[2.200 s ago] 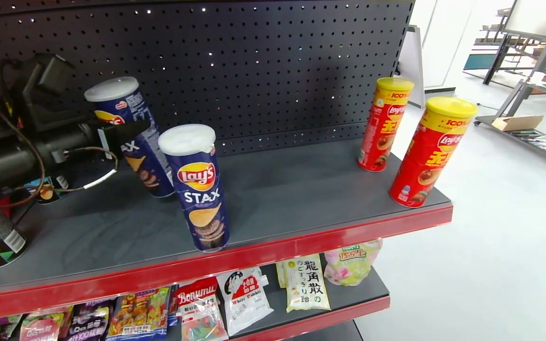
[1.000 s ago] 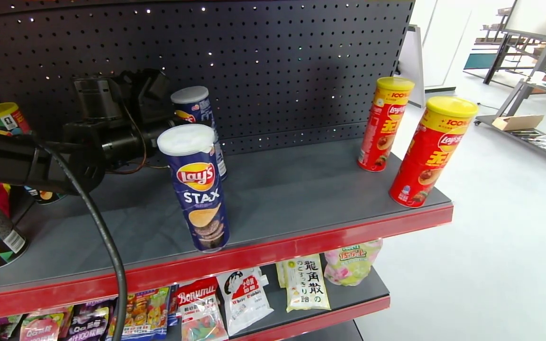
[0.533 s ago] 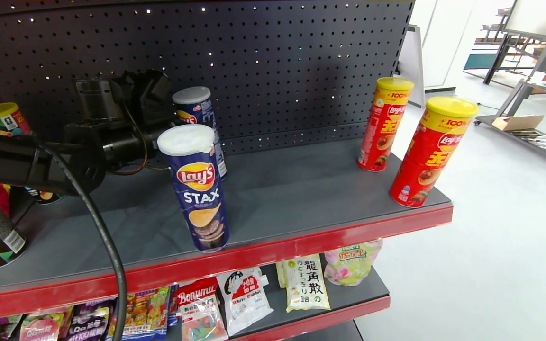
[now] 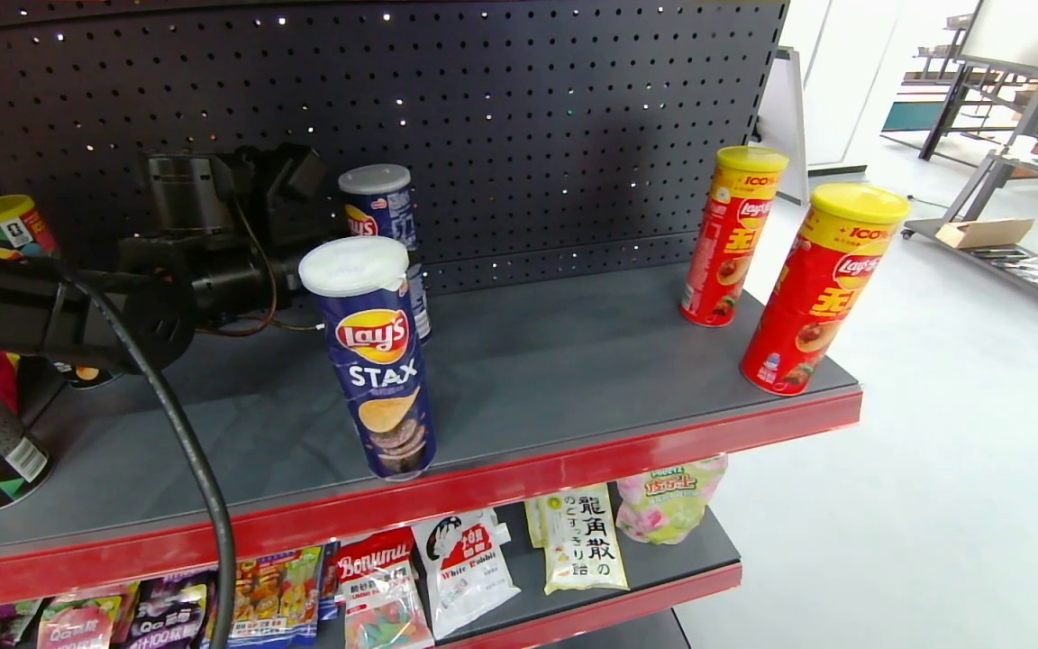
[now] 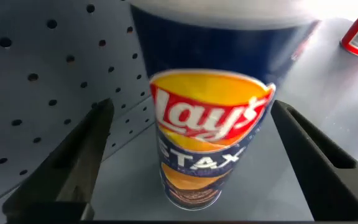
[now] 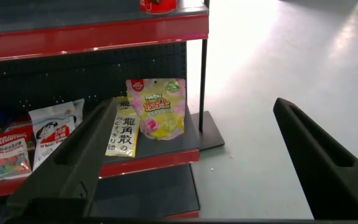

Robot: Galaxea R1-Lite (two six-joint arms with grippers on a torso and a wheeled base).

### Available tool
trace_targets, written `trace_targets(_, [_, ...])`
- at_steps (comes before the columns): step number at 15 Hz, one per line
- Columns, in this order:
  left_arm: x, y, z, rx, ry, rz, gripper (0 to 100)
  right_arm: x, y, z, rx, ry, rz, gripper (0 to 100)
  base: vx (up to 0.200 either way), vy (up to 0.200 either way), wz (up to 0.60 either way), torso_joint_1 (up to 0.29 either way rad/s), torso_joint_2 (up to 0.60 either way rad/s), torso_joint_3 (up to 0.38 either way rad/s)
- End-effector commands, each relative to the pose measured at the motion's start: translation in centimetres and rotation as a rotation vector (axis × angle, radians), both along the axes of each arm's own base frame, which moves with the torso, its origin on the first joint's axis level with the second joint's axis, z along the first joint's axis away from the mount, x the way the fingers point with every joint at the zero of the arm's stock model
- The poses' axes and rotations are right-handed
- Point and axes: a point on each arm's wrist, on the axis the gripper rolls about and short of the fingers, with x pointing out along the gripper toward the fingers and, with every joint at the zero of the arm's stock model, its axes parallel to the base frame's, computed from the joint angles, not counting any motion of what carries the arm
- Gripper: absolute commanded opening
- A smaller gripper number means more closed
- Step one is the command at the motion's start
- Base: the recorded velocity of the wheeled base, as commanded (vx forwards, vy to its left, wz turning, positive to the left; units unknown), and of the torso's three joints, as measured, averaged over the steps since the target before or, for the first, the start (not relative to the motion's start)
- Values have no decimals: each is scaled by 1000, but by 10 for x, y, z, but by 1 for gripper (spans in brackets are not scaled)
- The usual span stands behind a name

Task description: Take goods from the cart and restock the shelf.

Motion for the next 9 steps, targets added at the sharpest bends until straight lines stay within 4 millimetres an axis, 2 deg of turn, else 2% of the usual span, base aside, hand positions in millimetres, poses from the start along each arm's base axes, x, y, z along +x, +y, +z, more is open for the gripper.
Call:
trace_targets(1, [-9,2,6,0,-3,-1,100,0,0,0,0,3,0,100,0,0,0,0,0,0])
trace_targets(3, [-19,5,5,4,20,3,100,0,0,0,0,3,2,100,0,0,0,0,0,0])
trace_targets(6, [-58,28,0,20,71,48,100,0,0,0,0,1,2,100,0,0,0,0,0,0])
trace_targets(9, [-86,45,-4,23,93,92,100,0,0,0,0,1,0,100,0,0,0,0,0,0])
